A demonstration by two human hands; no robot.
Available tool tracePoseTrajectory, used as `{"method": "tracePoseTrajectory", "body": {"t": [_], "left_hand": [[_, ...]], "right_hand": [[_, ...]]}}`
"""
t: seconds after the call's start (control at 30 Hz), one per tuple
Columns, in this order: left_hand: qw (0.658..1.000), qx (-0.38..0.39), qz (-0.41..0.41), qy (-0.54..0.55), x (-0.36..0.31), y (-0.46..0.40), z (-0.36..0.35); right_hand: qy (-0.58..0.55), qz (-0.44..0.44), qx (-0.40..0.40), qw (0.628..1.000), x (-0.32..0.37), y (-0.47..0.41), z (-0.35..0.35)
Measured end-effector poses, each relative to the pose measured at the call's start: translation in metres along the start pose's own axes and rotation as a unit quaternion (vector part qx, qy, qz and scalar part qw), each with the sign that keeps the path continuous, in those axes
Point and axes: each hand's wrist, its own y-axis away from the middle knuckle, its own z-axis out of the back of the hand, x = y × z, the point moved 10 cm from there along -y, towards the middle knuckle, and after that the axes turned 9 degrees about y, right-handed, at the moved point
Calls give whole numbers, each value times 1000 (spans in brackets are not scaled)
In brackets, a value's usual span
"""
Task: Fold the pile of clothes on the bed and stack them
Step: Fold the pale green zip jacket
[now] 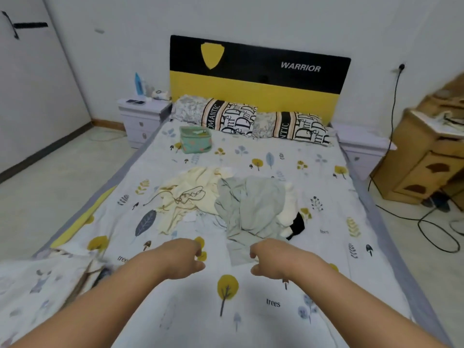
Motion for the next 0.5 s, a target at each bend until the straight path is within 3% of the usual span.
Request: {"method": "tracePoseTrajectory", "body": {"t": [0.4, 0.5], "left_hand": [[999, 1, -13, -29, -11, -153, -46], [999, -1, -19, -40, -7, -188, -61]], "right_hand": [[-97, -102, 56, 988, -124, -118, -91], [-97, -116, 34, 988, -136, -154, -107]]}}
